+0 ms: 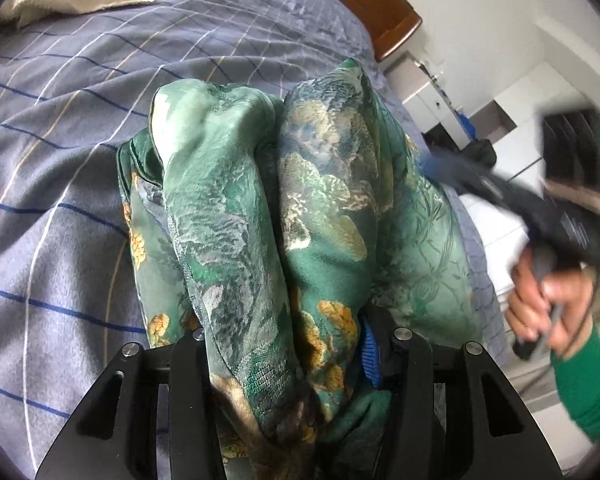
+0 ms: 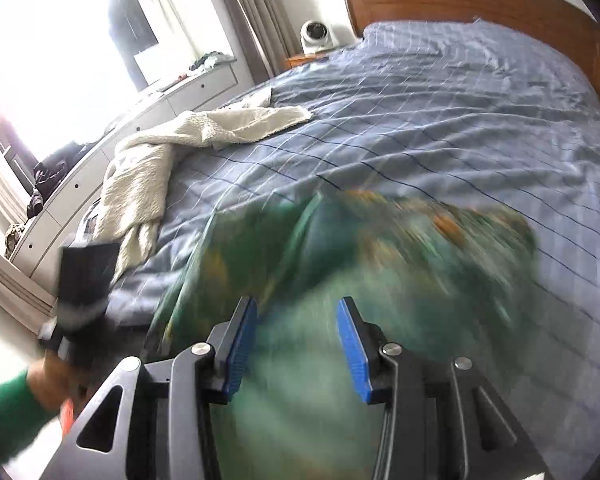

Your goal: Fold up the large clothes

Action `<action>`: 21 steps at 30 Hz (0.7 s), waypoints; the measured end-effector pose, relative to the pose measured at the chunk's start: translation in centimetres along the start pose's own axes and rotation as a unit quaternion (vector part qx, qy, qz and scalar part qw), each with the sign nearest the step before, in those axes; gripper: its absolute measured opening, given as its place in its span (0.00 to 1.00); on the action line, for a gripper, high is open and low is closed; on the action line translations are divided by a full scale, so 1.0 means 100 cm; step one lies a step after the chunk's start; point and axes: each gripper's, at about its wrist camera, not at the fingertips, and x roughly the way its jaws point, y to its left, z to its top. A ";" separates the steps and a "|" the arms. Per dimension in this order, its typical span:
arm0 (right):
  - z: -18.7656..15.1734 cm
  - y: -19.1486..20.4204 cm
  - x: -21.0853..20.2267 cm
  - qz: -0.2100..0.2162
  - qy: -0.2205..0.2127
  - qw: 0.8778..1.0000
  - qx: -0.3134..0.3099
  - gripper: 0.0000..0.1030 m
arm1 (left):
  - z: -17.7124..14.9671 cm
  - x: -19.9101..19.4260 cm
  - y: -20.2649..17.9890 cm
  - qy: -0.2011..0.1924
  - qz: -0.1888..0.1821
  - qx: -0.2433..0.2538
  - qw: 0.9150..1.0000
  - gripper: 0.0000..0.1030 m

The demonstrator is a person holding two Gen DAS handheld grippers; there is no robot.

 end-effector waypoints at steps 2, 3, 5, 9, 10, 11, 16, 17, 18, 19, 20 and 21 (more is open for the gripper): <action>0.019 -0.002 0.037 0.013 0.027 1.000 0.007 0.44 | -0.001 0.000 0.000 0.002 0.003 0.000 1.000 0.47; 0.025 -0.004 0.063 0.015 0.057 0.998 0.019 0.44 | -0.002 0.002 0.002 0.006 0.007 0.000 1.000 0.46; 0.023 -0.003 0.095 0.003 0.112 0.993 0.029 0.41 | -0.003 0.006 0.007 0.012 0.015 -0.004 1.000 0.44; 0.021 0.004 0.121 -0.039 0.148 0.988 0.008 0.40 | -0.003 0.009 0.013 0.015 0.010 -0.012 1.000 0.43; 0.021 0.004 0.121 -0.041 0.150 0.988 0.006 0.40 | -0.003 0.009 0.013 0.016 0.008 -0.011 1.000 0.43; 0.021 0.002 0.119 -0.039 0.148 0.988 0.009 0.40 | -0.002 0.009 0.012 0.017 0.007 -0.009 1.000 0.43; 0.007 0.009 0.063 -0.022 0.101 0.995 -0.005 0.41 | -0.001 0.007 0.008 0.017 0.010 0.007 1.000 0.45; -0.006 0.014 0.038 -0.018 0.085 0.996 -0.022 0.41 | 0.000 0.008 0.009 0.017 0.007 0.006 1.000 0.45; -0.013 0.015 0.024 -0.015 0.078 0.996 -0.031 0.41 | 0.001 0.009 0.011 0.017 0.003 0.004 1.000 0.45; -0.030 0.018 0.001 -0.008 0.070 0.996 -0.046 0.41 | 0.001 0.009 0.013 0.017 -0.001 0.003 1.000 0.45; -0.043 0.020 -0.014 -0.005 0.066 0.996 -0.056 0.41 | 0.004 0.012 0.014 0.018 -0.002 0.002 1.000 0.45; -0.065 0.023 -0.040 -0.011 0.060 0.995 -0.073 0.41 | 0.004 0.012 0.014 0.018 -0.003 0.003 1.000 0.45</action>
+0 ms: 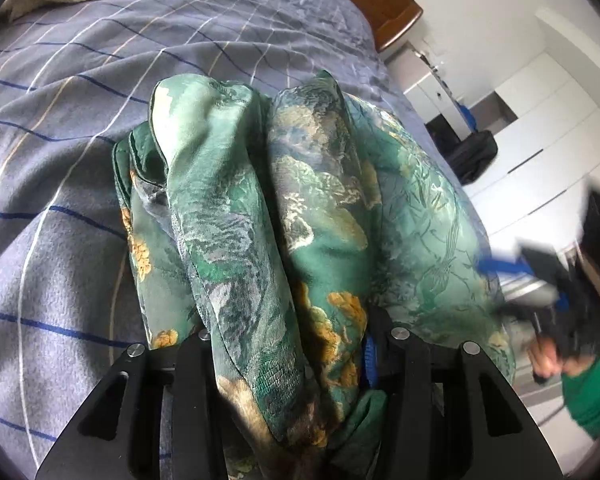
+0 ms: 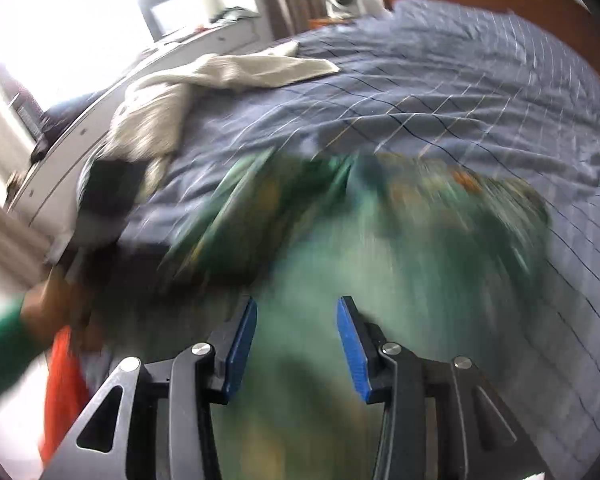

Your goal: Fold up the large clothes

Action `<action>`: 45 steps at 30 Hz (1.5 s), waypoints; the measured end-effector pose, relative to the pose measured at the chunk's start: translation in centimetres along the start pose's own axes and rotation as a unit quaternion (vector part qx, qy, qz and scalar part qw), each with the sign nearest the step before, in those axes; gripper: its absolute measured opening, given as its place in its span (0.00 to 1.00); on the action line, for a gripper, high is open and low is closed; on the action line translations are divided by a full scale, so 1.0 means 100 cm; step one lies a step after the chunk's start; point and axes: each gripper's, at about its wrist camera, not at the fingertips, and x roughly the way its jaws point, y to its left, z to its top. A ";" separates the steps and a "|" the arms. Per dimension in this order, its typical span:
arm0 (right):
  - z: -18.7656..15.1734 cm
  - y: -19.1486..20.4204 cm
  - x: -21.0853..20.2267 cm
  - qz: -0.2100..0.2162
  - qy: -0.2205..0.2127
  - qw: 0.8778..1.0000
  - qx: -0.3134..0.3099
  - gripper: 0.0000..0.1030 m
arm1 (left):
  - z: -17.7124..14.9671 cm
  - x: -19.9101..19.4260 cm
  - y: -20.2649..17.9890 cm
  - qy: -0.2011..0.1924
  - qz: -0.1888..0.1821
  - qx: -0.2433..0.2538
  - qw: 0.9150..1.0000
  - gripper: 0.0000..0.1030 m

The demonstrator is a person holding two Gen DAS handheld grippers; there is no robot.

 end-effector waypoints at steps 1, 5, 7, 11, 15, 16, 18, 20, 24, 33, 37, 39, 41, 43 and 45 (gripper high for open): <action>-0.015 0.004 -0.012 -0.009 -0.003 1.000 -0.009 0.41 | 0.001 0.001 0.000 -0.001 0.001 0.001 1.000 0.45; -0.076 0.009 -0.040 -0.067 0.003 0.998 -0.004 0.41 | 0.000 0.003 -0.002 -0.004 -0.002 0.002 1.000 0.46; -0.088 0.000 -0.030 -0.075 0.025 0.996 0.030 0.42 | -0.002 0.003 -0.004 -0.004 0.001 0.005 1.000 0.46; -0.094 -0.006 0.006 -0.092 0.044 0.994 0.035 0.44 | -0.005 0.003 -0.009 -0.008 0.014 0.008 1.000 0.47; -0.105 -0.012 0.009 -0.088 -0.001 0.994 0.070 0.44 | -0.006 0.004 -0.008 -0.012 0.010 -0.001 1.000 0.47; -0.106 -0.013 0.006 -0.084 -0.006 0.994 0.074 0.44 | -0.006 0.003 -0.009 -0.011 0.011 -0.002 1.000 0.47; -0.101 -0.012 -0.008 -0.086 -0.005 0.993 0.078 0.44 | -0.004 -0.002 -0.013 -0.010 0.017 -0.002 1.000 0.48; -0.090 -0.005 -0.024 -0.098 -0.010 0.992 0.078 0.44 | -0.003 -0.010 -0.018 -0.012 0.020 -0.006 1.000 0.54; -0.047 0.025 -0.044 -0.070 -0.078 0.993 0.046 0.44 | 0.000 -0.025 -0.027 -0.015 0.021 -0.016 1.000 0.65; -0.011 0.070 0.041 0.039 -0.085 0.996 0.010 0.45 | -0.012 -0.097 0.030 -0.066 -0.007 -0.092 0.993 0.84; -0.016 0.061 0.053 0.050 -0.077 0.996 0.018 0.45 | -0.019 -0.083 0.049 -0.056 -0.049 -0.115 0.991 0.87; -0.017 0.064 0.054 0.043 -0.074 0.996 0.010 0.45 | -0.013 -0.066 0.046 -0.038 -0.082 -0.104 0.990 0.89; -0.014 0.068 0.056 0.032 -0.072 0.997 0.000 0.45 | -0.004 -0.049 0.044 -0.016 -0.104 -0.095 0.990 0.91; -0.014 0.072 0.057 0.022 -0.071 0.997 -0.009 0.45 | 0.005 -0.028 0.047 0.012 -0.140 -0.099 0.985 0.92; -0.014 0.074 0.055 0.018 -0.073 0.997 -0.012 0.45 | 0.010 -0.016 0.056 0.027 -0.168 -0.111 0.979 0.94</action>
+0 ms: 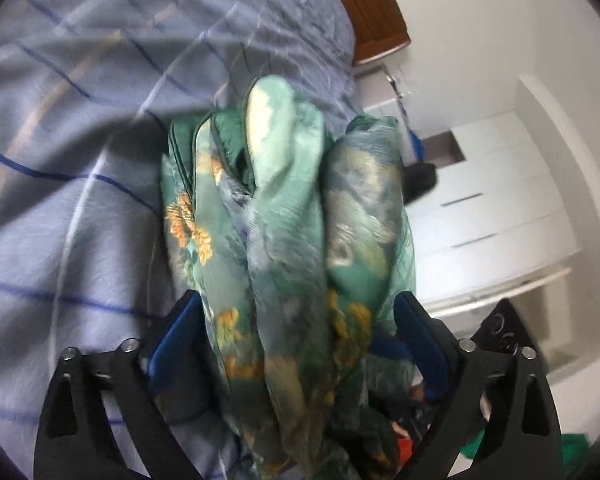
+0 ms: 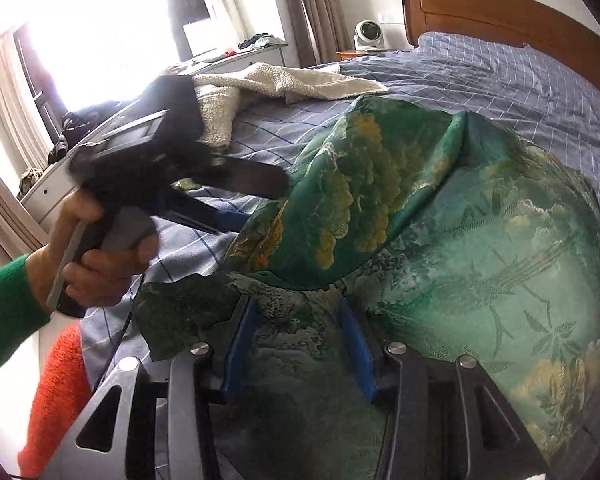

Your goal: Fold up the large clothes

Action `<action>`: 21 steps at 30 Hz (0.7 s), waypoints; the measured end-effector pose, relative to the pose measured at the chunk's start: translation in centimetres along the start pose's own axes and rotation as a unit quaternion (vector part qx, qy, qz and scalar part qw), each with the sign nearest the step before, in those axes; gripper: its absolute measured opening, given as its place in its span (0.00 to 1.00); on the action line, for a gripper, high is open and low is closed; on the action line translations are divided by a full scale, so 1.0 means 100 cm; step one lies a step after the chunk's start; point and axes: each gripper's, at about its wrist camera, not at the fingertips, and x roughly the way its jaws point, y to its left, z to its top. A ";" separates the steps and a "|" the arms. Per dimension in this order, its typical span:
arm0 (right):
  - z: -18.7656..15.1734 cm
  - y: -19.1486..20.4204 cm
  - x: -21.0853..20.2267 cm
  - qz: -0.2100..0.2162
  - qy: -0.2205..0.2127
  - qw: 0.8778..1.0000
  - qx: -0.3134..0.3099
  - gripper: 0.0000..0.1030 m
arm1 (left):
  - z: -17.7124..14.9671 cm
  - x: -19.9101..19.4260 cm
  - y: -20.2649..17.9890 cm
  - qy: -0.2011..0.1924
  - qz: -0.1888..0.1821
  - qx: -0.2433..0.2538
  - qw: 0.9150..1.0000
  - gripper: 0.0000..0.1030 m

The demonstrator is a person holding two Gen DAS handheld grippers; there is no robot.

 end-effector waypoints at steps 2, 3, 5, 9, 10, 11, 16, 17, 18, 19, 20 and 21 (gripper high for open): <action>-0.001 0.001 0.000 -0.001 0.000 1.000 -0.001 0.45 | 0.004 0.003 0.005 0.008 -0.035 -0.008 0.999 0.99; -0.002 0.002 0.001 0.000 -0.001 1.000 -0.001 0.45 | 0.007 0.005 0.004 0.012 -0.053 -0.006 0.999 0.99; -0.003 0.001 0.001 0.001 -0.002 1.000 0.003 0.45 | 0.013 0.015 -0.005 0.029 -0.055 0.005 0.998 0.99; -0.005 0.002 0.003 -0.004 -0.003 1.000 0.008 0.45 | 0.025 0.067 -0.034 0.103 0.046 0.068 0.991 0.99; -0.006 0.002 0.002 -0.004 -0.001 1.000 0.007 0.45 | 0.027 0.076 -0.036 0.112 0.061 0.072 0.989 0.99; -0.006 0.002 0.002 -0.005 -0.002 1.000 0.007 0.45 | 0.031 0.084 -0.038 0.115 0.075 0.068 0.988 0.99; -0.005 -0.002 -0.017 0.006 -0.008 1.000 0.019 0.44 | 0.033 0.084 -0.036 0.097 0.087 0.068 0.989 0.89; -0.004 -0.003 -0.022 0.010 -0.008 1.000 0.024 0.44 | 0.032 0.083 -0.036 0.095 0.087 0.069 0.989 0.86; -0.005 -0.008 -0.032 0.020 -0.007 0.999 0.039 0.48 | 0.031 0.082 -0.036 0.090 0.087 0.069 0.990 0.85; -0.006 -0.014 -0.039 0.024 -0.009 0.998 0.050 0.51 | 0.031 0.083 -0.036 0.088 0.089 0.070 0.990 0.85; -0.009 -0.024 -0.052 0.025 -0.016 0.997 0.071 0.54 | 0.030 0.084 -0.037 0.086 0.091 0.072 0.989 0.85; -0.013 -0.036 -0.064 0.022 -0.028 0.995 0.091 0.55 | 0.028 0.086 -0.040 0.085 0.093 0.073 0.989 0.85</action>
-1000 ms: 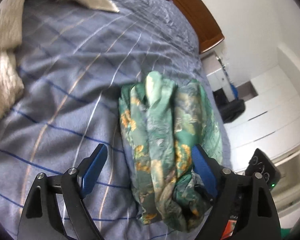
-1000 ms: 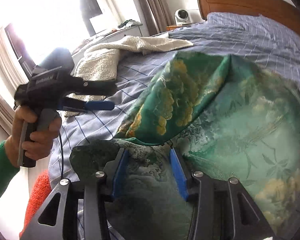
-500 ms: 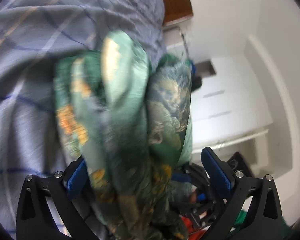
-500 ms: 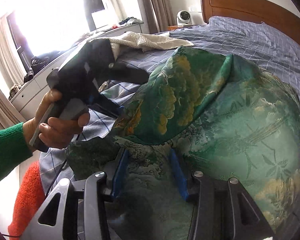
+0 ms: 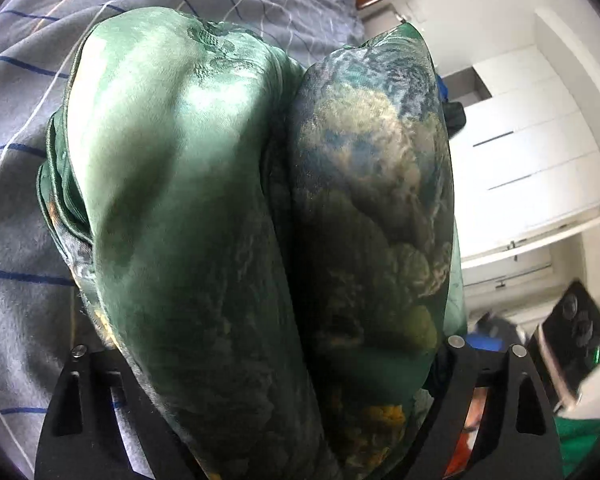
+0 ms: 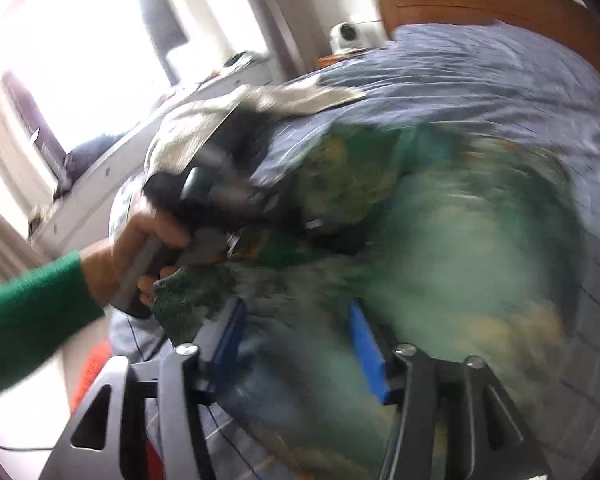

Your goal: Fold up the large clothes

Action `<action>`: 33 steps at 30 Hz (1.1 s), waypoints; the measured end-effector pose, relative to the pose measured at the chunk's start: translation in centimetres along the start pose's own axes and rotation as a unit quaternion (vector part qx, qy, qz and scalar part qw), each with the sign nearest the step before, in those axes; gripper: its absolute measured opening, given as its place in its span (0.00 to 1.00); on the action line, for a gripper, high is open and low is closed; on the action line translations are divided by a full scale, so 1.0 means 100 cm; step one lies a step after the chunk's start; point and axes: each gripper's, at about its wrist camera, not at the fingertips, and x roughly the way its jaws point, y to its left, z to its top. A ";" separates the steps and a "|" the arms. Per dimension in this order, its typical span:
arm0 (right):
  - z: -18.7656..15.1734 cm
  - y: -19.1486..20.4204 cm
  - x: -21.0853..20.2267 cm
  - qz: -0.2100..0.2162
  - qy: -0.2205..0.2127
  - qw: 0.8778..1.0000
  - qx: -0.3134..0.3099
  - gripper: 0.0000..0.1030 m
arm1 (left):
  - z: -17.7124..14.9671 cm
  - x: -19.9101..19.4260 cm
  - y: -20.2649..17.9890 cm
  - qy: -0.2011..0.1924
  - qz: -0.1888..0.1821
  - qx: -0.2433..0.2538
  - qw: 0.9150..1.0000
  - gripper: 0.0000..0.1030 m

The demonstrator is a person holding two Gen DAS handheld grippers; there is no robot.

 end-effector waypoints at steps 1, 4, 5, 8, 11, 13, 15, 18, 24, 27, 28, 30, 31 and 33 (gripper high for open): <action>-0.001 -0.012 -0.011 -0.004 -0.012 1.000 0.018 0.55 | 0.000 0.001 0.000 -0.001 0.000 0.000 1.000 0.85; -0.013 -0.066 -0.043 -0.045 -0.042 0.994 0.086 0.65 | -0.002 0.003 -0.002 -0.002 -0.002 0.000 1.000 0.85; -0.016 -0.084 -0.047 -0.057 -0.039 0.992 0.105 0.65 | -0.002 0.000 -0.001 -0.002 -0.002 0.000 1.000 0.85; -0.039 -0.144 -0.046 -0.051 -0.002 0.979 0.199 0.65 | -0.016 -0.006 0.001 -0.006 -0.002 0.000 1.000 0.85; -0.051 -0.171 -0.041 0.009 0.001 0.968 0.250 0.65 | -0.029 -0.015 0.008 -0.009 -0.003 0.000 1.000 0.85; -0.050 -0.178 -0.033 0.038 0.001 0.966 0.257 0.65 | -0.033 -0.018 0.009 -0.009 -0.001 -0.001 1.000 0.85; -0.047 -0.184 -0.023 0.070 0.001 0.962 0.265 0.69 | -0.037 -0.019 0.008 -0.009 0.001 -0.001 1.000 0.85; -0.044 -0.195 -0.008 0.108 0.011 0.954 0.280 0.78 | -0.039 -0.020 0.008 -0.009 0.001 -0.002 1.000 0.85; -0.040 -0.217 0.021 0.164 0.014 0.938 0.304 0.80 | -0.034 -0.015 0.007 -0.018 -0.005 -0.019 1.000 0.87; -0.025 -0.210 0.044 0.137 0.013 0.941 0.310 0.80 | -0.035 -0.014 0.011 -0.030 -0.011 -0.039 0.999 0.88; -0.020 -0.205 0.047 0.124 0.015 0.945 0.301 0.80 | -0.037 -0.015 0.009 -0.034 -0.004 -0.039 0.999 0.86; -0.013 -0.196 0.045 0.107 0.018 0.953 0.284 0.71 | -0.042 -0.018 0.000 -0.044 0.018 -0.028 0.998 0.80; -0.011 -0.189 0.038 0.093 0.014 0.960 0.264 0.68 | -0.045 -0.020 -0.007 -0.049 0.021 -0.023 0.998 0.72; -0.008 -0.178 0.027 0.077 0.009 0.969 0.235 0.60 | -0.053 -0.029 -0.026 -0.064 0.020 -0.009 0.998 0.60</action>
